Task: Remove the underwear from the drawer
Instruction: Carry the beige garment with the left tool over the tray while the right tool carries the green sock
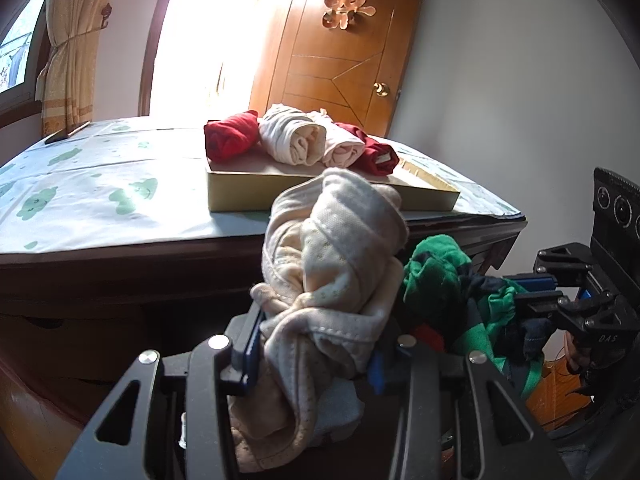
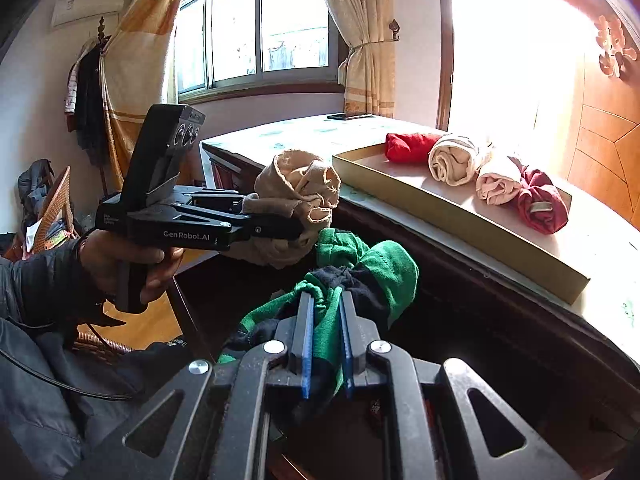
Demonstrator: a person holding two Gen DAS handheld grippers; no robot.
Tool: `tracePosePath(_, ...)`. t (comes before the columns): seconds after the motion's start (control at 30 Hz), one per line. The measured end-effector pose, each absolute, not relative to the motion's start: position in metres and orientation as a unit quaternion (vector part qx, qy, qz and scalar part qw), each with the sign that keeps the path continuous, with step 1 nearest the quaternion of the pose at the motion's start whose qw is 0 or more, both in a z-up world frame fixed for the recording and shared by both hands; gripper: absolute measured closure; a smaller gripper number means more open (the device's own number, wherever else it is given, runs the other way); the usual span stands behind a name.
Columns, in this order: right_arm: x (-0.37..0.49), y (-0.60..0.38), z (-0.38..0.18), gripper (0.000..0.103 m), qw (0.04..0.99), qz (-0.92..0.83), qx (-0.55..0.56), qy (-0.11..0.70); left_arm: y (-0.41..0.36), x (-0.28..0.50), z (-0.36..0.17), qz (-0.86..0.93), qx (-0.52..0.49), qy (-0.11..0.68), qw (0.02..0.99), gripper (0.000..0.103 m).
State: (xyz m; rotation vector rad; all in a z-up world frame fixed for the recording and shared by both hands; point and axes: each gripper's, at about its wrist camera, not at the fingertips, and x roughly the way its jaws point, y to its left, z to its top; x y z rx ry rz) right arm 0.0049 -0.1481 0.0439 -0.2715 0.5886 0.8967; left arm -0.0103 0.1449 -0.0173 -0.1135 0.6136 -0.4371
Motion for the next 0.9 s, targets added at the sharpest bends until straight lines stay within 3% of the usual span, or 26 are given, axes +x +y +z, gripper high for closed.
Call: tracePosePath(0.9, 0.054, -0.179, 0.147, 0.091, 0.906, 0.370, -0.124, 0.164, 0.108, 0.050, 0.096, -0.228, -0.027, 0.235, 0.945, 0.063)
